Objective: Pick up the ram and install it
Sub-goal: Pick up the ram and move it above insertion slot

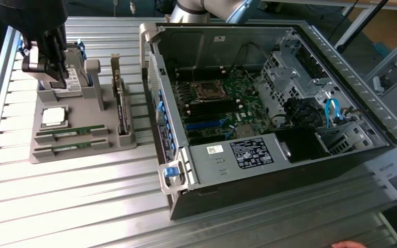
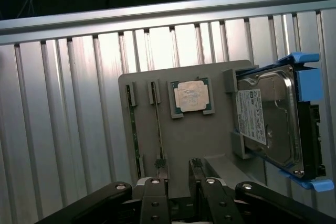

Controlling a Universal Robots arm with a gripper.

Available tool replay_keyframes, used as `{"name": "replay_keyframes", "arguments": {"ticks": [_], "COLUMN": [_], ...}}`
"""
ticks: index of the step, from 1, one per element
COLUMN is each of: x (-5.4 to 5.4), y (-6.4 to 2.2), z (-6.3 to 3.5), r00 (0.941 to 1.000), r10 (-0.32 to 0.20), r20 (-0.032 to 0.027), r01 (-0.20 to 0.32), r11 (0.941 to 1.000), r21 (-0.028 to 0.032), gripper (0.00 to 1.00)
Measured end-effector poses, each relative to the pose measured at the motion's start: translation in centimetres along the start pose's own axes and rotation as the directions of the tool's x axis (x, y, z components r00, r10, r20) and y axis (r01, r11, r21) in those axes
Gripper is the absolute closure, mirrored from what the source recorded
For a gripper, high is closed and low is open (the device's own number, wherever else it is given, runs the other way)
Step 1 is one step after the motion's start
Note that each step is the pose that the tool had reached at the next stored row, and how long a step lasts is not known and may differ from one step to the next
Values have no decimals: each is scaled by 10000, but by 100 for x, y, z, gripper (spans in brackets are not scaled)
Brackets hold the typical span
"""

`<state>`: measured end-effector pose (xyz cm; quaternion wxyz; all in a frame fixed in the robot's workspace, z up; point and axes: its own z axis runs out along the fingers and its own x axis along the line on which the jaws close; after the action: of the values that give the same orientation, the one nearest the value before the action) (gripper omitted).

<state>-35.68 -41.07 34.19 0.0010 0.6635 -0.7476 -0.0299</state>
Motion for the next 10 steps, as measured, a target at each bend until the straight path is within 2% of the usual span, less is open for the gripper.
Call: {"name": "replay_keyframes", "arguments": {"ticks": [10], "x": [22], "y": [-5], "z": [123], "r00": [10000], "r10": [-2], "r20": [0], "r01": [2], "r11": [10000], "r21": [0], "gripper": [70]}}
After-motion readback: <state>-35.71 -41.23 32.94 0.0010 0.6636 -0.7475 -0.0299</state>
